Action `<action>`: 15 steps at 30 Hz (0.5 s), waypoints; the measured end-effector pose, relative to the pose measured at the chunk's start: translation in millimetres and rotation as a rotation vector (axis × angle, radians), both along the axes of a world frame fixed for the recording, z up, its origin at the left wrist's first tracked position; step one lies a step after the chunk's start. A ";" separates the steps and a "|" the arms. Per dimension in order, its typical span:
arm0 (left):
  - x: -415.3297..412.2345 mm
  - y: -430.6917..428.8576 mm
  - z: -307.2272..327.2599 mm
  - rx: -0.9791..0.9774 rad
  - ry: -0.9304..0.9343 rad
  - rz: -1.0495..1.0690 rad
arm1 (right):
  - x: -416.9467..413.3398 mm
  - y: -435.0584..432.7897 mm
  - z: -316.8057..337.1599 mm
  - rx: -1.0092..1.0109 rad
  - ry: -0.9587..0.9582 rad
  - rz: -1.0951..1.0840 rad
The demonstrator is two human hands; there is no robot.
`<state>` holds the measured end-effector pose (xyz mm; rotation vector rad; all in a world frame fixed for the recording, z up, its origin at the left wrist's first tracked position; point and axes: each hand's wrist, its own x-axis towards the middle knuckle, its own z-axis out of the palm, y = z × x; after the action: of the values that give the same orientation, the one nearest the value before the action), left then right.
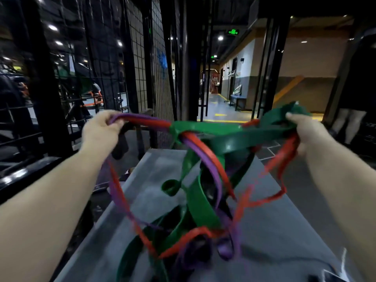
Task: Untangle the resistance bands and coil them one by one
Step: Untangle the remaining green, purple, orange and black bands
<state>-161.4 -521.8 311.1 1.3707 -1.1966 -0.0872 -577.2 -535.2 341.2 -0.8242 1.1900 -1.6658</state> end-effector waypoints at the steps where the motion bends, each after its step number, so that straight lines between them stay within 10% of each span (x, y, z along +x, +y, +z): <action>1: 2.9 -2.2 5.1 -0.048 0.037 0.009 | 1.0 2.0 9.4 -0.032 -0.001 -0.005; 5: 2.8 -10.4 0.2 -0.018 0.124 -0.013 | 15.4 10.6 16.3 0.061 0.274 0.156; 10: -4.1 -2.9 -92.1 0.578 -0.205 -0.054 | 17.4 4.0 -71.8 0.456 0.888 0.398; 15: -18.0 20.3 -170.9 0.983 -0.409 -0.108 | 15.7 15.2 -148.6 0.643 0.929 0.350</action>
<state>-179.4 -501.5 140.3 2.2432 -1.6668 -0.5511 -561.5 -519.9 192.6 -1.3164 1.9098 -0.4945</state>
